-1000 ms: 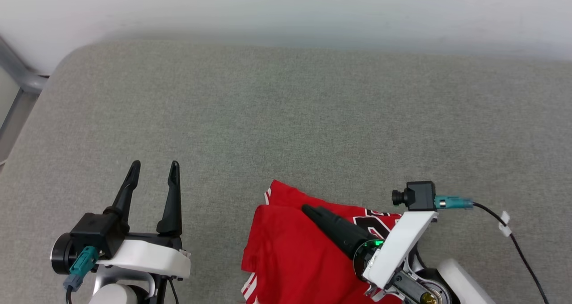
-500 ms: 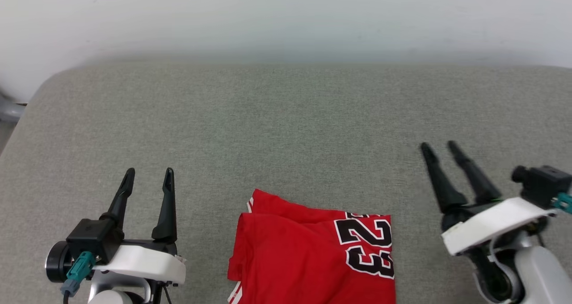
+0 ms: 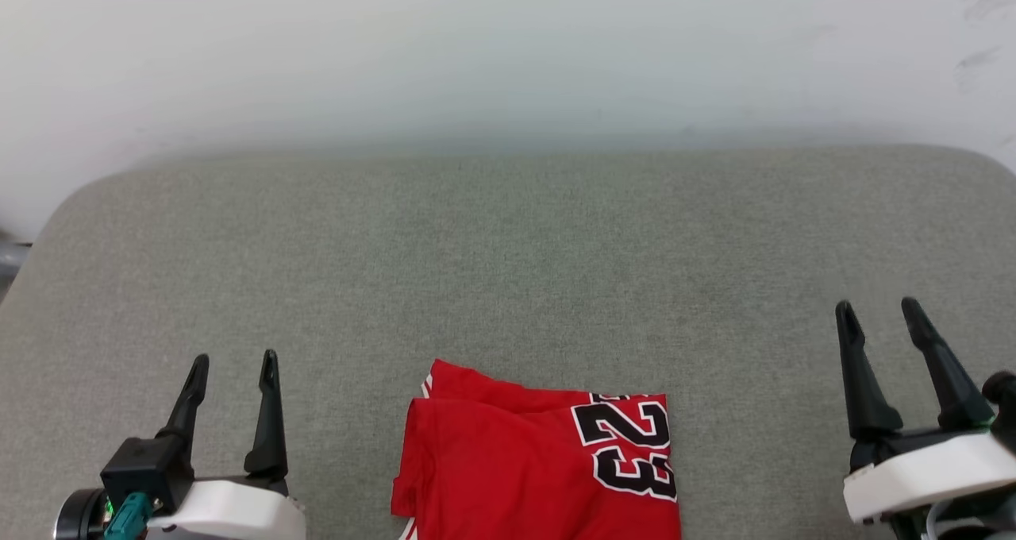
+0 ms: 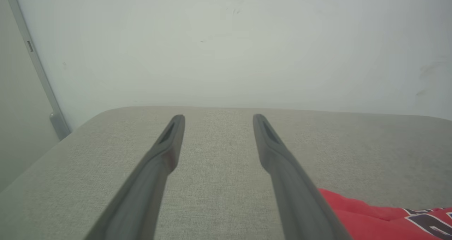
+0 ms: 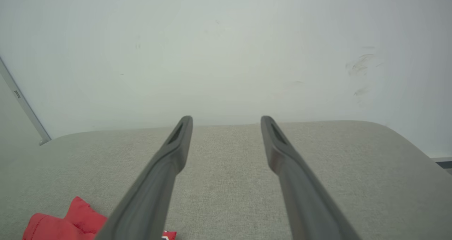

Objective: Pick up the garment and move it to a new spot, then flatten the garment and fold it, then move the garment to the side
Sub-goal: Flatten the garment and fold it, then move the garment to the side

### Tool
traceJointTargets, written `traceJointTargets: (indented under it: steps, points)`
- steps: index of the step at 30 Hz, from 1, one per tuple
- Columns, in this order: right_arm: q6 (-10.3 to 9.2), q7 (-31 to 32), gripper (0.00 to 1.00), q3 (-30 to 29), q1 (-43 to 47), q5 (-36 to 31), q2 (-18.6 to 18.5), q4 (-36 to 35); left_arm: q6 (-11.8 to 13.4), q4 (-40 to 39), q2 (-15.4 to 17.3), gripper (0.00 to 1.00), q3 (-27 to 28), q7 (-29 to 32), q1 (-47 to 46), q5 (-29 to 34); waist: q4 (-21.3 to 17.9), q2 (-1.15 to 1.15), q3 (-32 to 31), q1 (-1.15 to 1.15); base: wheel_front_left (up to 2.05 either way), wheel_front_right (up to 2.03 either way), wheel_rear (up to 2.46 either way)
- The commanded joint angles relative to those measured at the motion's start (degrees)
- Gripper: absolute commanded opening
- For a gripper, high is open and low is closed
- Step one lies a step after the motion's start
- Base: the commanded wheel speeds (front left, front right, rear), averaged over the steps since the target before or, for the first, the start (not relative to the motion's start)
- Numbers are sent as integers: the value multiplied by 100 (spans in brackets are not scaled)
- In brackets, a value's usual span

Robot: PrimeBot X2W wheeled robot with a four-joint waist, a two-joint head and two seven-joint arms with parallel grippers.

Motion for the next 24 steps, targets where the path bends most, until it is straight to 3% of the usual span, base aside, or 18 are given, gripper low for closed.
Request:
traceJointTargets:
  steps: [1, 9, 24]
  points:
    - [-3, 3, 100, -5, 102, -71, 15, -53, 24, 19, -2, 100, 38, -21, 86, 30, -38, 0, -92, 0, 0, 0, 0]
    - [-3, 72, 100, -8, 605, -210, 129, -254, 44, 41, -42, 100, 62, -38, 365, 101, -81, 0, -282, 0, 0, 0, 0]
    - [-3, 294, 100, -171, 641, -147, 162, -369, -38, 89, -67, 100, 62, -46, 216, 86, -82, 0, -222, 0, 0, 0, 0]
